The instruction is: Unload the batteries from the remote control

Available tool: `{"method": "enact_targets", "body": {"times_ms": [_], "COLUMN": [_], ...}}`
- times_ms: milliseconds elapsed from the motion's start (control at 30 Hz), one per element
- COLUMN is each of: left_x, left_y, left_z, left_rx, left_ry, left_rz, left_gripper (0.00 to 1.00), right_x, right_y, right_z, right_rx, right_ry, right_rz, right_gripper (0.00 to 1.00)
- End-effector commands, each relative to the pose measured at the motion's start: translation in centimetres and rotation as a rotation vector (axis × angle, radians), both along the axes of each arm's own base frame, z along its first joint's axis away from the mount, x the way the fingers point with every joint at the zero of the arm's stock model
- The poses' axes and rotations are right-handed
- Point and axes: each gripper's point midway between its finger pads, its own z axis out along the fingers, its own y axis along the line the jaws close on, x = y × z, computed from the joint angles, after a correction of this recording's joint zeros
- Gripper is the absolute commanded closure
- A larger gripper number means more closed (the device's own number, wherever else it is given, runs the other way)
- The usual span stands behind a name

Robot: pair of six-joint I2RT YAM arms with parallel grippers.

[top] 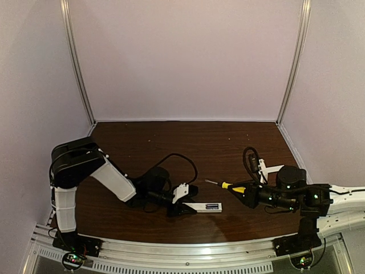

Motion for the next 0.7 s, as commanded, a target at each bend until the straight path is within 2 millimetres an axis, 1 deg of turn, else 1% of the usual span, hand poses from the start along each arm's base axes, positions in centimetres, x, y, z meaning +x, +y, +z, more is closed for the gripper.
{"method": "enact_targets", "body": {"times_ms": [0, 100, 333, 433, 667], "left_x": [-0.7, -0.8, -0.2, 0.1, 0.6], "left_y": [0.7, 1.0, 1.8, 1.9, 1.7], "left_z": [1.4, 2.2, 3.2, 4.1, 5.4], "left_rx": [-0.045, -0.056, -0.061, -0.063, -0.04], "left_ry": [-0.028, -0.05, -0.112, -0.176, -0.346], "left_rz": [-0.025, -0.021, 0.038, 0.087, 0.215], "left_gripper": [0.97, 1.0, 1.0, 1.0, 1.0], "right_x": [0.1, 0.2, 0.2, 0.3, 0.4], "right_y": [-0.7, -1.0, -0.8, -0.7, -0.5], "right_z": [-0.2, -0.1, 1.0, 1.2, 1.2], "right_rx": [-0.018, -0.018, -0.039, -0.054, -0.091], "right_ry": [0.017, 0.019, 0.02, 0.016, 0.023], "right_rz": [-0.031, -0.042, -0.038, -0.037, -0.037], "right_gripper": [1.0, 1.0, 1.0, 1.0, 1.0]}}
